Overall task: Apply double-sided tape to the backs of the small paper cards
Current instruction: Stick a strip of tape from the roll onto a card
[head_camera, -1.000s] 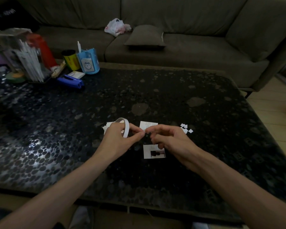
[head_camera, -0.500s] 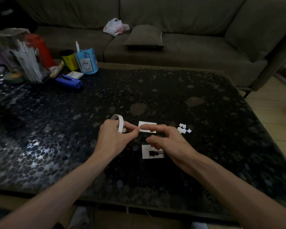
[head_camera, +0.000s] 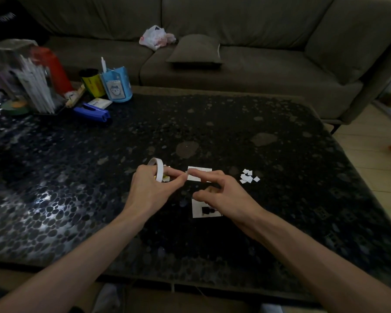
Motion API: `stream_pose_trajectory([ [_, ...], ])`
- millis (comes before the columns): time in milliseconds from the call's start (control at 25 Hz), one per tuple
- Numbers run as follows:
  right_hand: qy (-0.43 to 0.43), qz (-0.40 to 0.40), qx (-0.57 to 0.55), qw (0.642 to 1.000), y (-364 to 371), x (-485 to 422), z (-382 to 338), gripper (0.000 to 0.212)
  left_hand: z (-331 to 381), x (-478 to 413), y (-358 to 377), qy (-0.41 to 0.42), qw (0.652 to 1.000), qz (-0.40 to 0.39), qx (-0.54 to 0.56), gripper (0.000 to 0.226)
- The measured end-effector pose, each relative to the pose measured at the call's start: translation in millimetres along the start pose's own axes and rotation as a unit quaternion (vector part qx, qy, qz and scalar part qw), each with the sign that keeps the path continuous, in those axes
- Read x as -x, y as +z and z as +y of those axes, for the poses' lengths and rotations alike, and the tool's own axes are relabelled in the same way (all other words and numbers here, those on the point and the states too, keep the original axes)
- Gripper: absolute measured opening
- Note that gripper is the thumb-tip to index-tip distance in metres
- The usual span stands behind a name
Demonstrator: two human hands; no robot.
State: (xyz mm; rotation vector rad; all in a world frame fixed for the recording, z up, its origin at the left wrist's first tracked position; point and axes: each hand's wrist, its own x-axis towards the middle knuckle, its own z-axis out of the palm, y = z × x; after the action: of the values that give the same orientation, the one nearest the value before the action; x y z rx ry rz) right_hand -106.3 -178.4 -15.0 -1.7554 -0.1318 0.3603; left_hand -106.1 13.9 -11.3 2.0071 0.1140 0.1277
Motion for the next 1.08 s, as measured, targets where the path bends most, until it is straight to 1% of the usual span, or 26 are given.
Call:
stream_pose_trajectory([
  [240,0.007,0.015,0.032,0.999,-3,-4,4,0.058,0,-1,2,-0.006,0.999,-0.019,0.026,0.001],
  [280,0.002,0.023,0.034,0.999,-4,-4,4,0.052,0,-1,2,-0.005,0.999,-0.025,0.027,0.003],
  [400,-0.032,0.058,0.032,0.997,-8,-6,7,0.02,-2,0,3,-0.003,0.999,-0.04,0.03,0.004],
  [480,-0.037,0.071,0.019,0.997,-9,-7,9,0.01,-3,0,3,-0.008,0.998,-0.05,0.032,0.004],
  [920,-0.04,0.067,0.018,0.997,-8,-10,11,0.006,-11,-3,6,-0.031,0.997,-0.065,0.039,0.005],
  [1000,-0.039,0.086,0.032,0.995,-8,-10,12,0.006,-13,-3,5,-0.043,0.996,-0.07,0.046,0.006],
  [1080,-0.011,0.13,0.037,0.991,-10,-10,11,0.007,-15,-4,4,-0.065,0.994,-0.062,0.065,0.01],
])
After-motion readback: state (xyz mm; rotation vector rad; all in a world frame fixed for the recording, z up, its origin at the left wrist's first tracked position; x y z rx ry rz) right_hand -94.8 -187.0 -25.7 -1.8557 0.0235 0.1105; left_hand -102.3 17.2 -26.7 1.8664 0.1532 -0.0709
